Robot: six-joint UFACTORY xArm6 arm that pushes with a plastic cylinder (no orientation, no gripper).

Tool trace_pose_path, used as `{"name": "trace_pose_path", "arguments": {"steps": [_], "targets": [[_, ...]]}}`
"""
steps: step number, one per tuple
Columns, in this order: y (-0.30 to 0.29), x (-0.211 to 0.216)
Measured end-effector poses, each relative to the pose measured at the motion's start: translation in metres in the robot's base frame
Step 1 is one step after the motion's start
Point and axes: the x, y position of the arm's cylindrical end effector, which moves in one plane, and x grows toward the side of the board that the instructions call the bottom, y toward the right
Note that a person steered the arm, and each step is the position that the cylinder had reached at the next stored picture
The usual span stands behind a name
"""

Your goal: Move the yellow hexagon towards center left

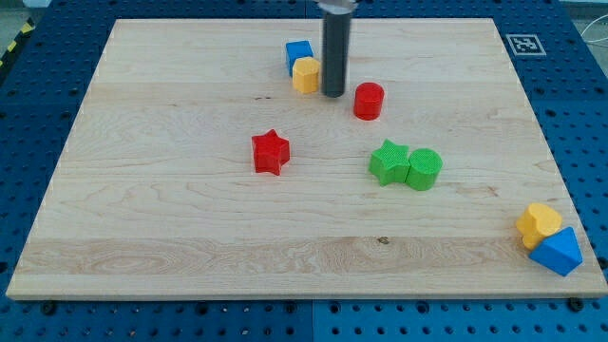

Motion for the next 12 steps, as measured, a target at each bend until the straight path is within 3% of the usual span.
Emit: {"name": "trace_pose_path", "arguments": {"steps": [1, 2, 4, 7, 9, 10, 12], "targets": [[0.030, -0.019], [0.015, -0.031], [-0.073, 0.008], [-0.095, -0.056], [-0.167, -0.011], [-0.171, -0.006], [-0.158, -0.042]]}}
